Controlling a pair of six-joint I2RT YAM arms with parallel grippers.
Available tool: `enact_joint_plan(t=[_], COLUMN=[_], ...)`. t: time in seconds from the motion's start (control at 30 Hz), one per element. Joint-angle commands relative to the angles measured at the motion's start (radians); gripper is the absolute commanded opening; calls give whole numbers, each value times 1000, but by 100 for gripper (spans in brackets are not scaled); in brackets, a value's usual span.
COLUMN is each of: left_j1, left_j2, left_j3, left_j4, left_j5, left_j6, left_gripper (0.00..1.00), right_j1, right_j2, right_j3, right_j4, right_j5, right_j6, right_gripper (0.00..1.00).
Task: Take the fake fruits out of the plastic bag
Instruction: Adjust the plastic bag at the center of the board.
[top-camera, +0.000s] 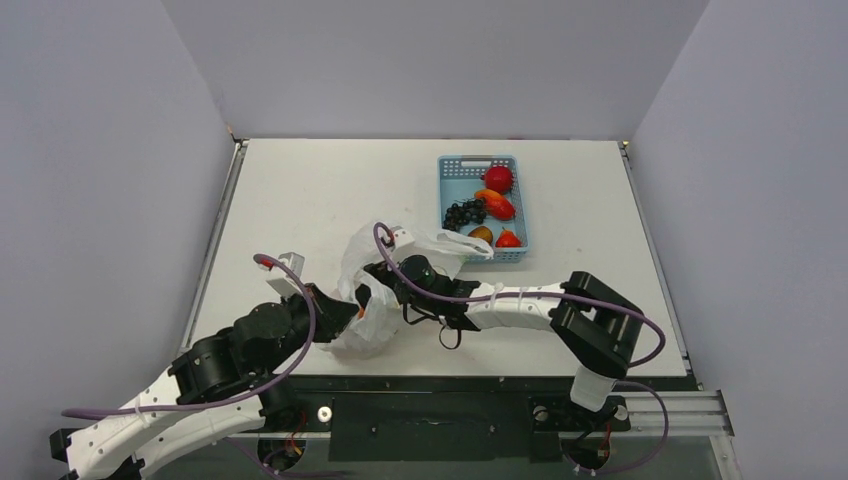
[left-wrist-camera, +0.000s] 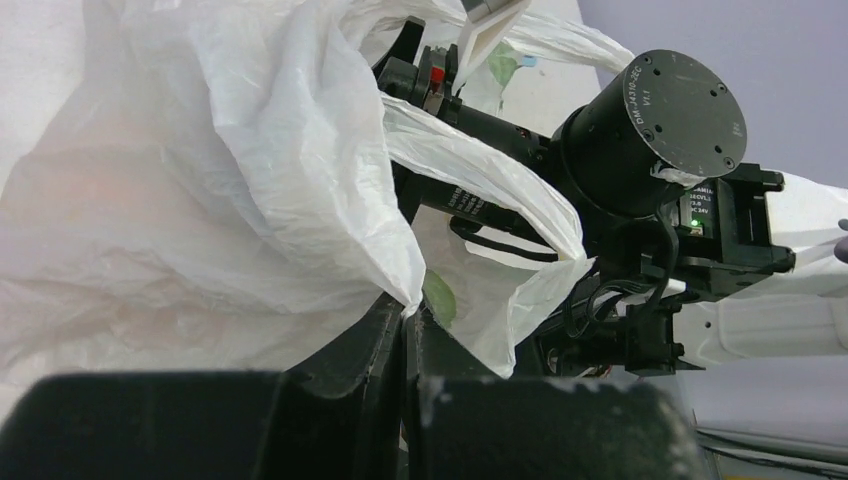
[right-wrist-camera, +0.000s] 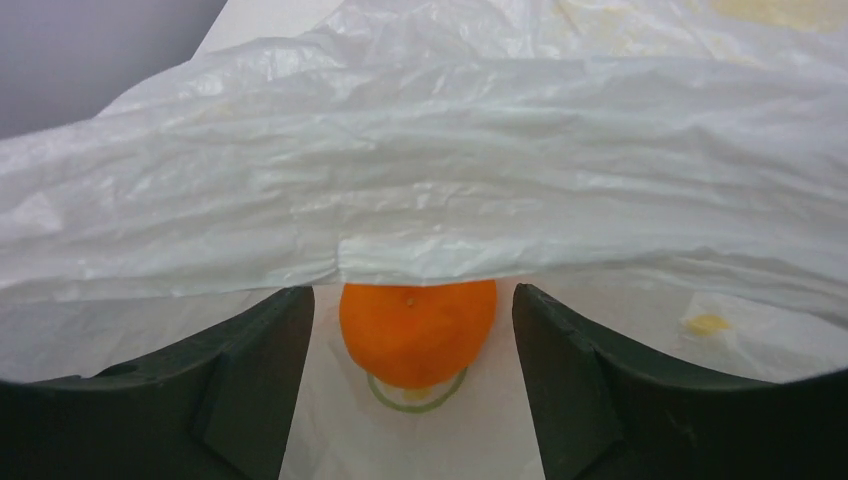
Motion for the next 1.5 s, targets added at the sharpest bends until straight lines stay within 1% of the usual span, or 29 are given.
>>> enact_joint_plan(t=[0.0, 0.03, 0.1, 0.23, 0.33, 0.4, 0.43, 0.53, 0.57, 0.67, 0.73, 0.77, 0.8, 0.83, 0.87, 0.9, 0.93, 0.97, 1.0, 1.03, 1.07, 1.1, 1.2, 1.33, 1.47], left_j1=[-4, -4, -5, -4, -4, -4, -5, -3, -3, -2, 1, 3, 4, 6, 6, 6, 5, 5, 5, 6, 8, 11, 13, 12, 13], left_j2=[-32, -46, -65, -91, -93, -84, -73, -35, -4, 84, 207, 241, 316, 353, 422, 451, 487, 493, 481, 466, 419, 391, 224, 40, -37], left_j3=[2, -3, -23, -54, -73, -90, -95, -112, -110, -79, -30, 17, 47, 117, 154, 227, 254, 271, 258, 191, 147, 68, -76, -189, -257], left_j4=[-106, -104, -91, -70, -46, -3, 17, 142, 194, 282, 333, 360, 368, 366, 352, 292, 253, 181, 158, 145, 143, 136, 87, 37, 30], left_j5=[-83, -84, -84, -83, -74, -51, -28, 33, 44, 85, 115, 130, 163, 181, 207, 212, 203, 190, 159, 147, 127, 117, 65, 41, 44], left_j6=[-118, -123, -137, -160, -177, -179, -179, -169, -162, -135, -106, -81, -66, -36, -21, 6, 10, -4, -19, -54, -75, -124, -188, -268, -316], left_gripper=[0, 0, 0, 0, 0, 0, 0, 0, 0, 0, 0, 0, 0, 0, 0, 0, 0, 0, 0, 0, 0, 0, 0, 0, 0], right_j1=[5, 8, 16, 39, 52, 43, 37, 12, 8, -10, -29, -46, -55, -70, -75, -77, -76, -72, -70, -65, -63, -59, -44, 16, 99], right_j2=[80, 95, 135, 218, 251, 278, 293, 294, 283, 228, 160, 107, 80, 31, 6, -36, -52, -75, -87, -89, -86, -83, -71, -52, -12], right_j3=[79, 85, 104, 147, 151, 153, 149, 110, 88, 43, -36, -55, -92, -108, -135, -145, -160, -169, -187, -196, -207, -211, -215, -191, -174], right_j4=[93, 105, 142, 157, 214, 268, 321, 443, 478, 467, 444, 428, 416, 392, 376, 334, 317, 290, 285, 283, 282, 277, 256, 188, 168], right_j5=[-84, -120, -158, -170, -172, -204, -219, -269, -272, -237, -190, -179, -164, -160, -149, -134, -130, -124, -121, -114, -114, -111, -104, -89, -34], right_j6=[2, -6, -21, -66, -84, -56, -17, 74, 82, 79, 63, 57, 45, 36, 10, -6, -37, -49, -67, -75, -86, -94, -137, -206, -235], right_gripper=[71, 80, 84, 86, 90, 92, 93, 93, 93, 93, 94, 94, 94, 94, 95, 95, 96, 96, 96, 97, 97, 97, 97, 98, 98])
